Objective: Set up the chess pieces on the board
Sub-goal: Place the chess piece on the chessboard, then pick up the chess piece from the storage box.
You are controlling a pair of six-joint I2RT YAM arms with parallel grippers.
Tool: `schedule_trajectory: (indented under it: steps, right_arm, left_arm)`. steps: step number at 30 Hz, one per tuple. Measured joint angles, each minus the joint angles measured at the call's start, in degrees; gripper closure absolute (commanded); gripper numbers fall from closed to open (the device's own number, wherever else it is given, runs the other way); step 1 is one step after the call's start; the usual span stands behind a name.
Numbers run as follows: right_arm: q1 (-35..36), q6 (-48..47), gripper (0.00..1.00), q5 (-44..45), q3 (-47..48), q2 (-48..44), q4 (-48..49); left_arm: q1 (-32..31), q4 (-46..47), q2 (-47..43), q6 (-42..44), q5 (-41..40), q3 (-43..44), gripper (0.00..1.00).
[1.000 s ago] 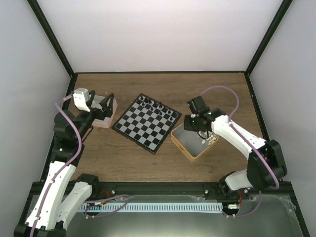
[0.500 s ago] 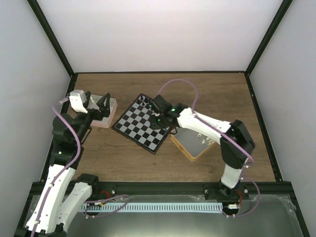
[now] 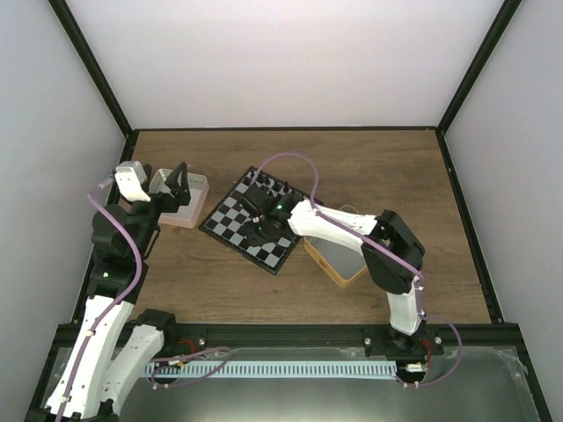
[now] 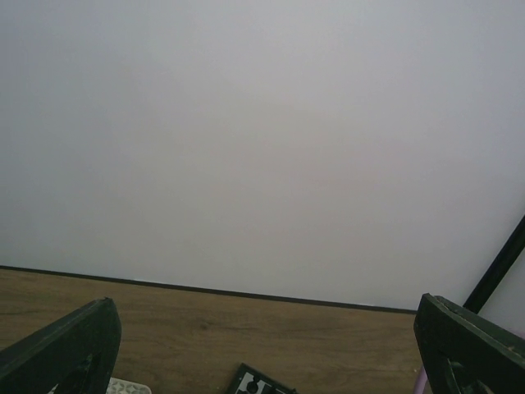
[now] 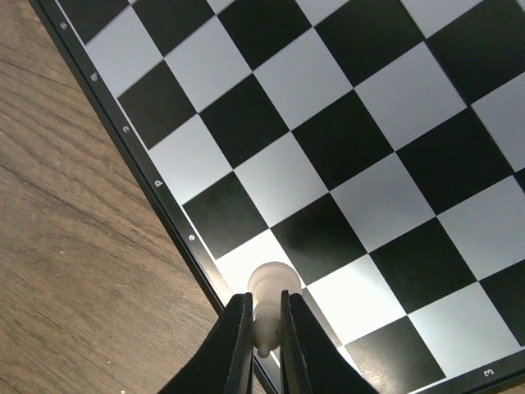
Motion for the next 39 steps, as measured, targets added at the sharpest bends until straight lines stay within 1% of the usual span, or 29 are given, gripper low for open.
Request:
schedule_trajectory:
  steps: [15, 17, 18, 20, 22, 24, 34, 37, 39]
  right_arm:
    - [1.05, -1.09, 0.94, -2.45, 0.85, 4.04, -0.46]
    - [1.14, -1.27, 0.91, -2.71, 0.85, 4.22, -0.44]
    - [1.16, -1.31, 0.87, -2.75, 0.85, 4.24, -0.44]
    - [1.18, -1.62, 0.76, -2.91, 0.96, 4.24, -0.52]
    - [1.18, -1.84, 0.7, -2.91, 1.11, 4.26, -0.57]
    - [1.2, -2.03, 0.68, -2.82, 1.42, 4.26, -0.68]
    - [1.29, -1.9, 0.66, -2.25, 2.08, 3.82, 1.05]
    - [1.18, -1.03, 0.65, -0.13, 0.61, 1.16, 2.67]
    - [0.63, -0.22, 0.65, 1.88, -1.6, -2.16, 3.87]
  left_arm:
    - [0.31, -0.31, 0.0, -0.42, -2.14, -0.09, 0.0]
    - [0.37, -0.31, 0.0, -0.44, -2.16, -0.15, 0.0]
    - [0.39, -0.31, 0.0, -0.44, -2.19, -0.2, 0.0]
    - [0.42, -0.31, 0.0, -0.44, -2.19, -0.33, 0.0]
    - [0.44, -0.37, 0.0, -0.46, -2.21, -0.39, 0.0]
    - [0.5, -0.42, 0.02, -0.48, -2.32, -0.39, 0.0]
    - [0.76, -0.48, 0.0, -0.81, -2.84, -0.42, 0.0]
    - [0.76, -0.48, 0.0, -0.83, -3.02, -0.42, 0.0]
    - [0.79, -0.5, 0.0, -0.85, -3.04, -0.44, 0.0]
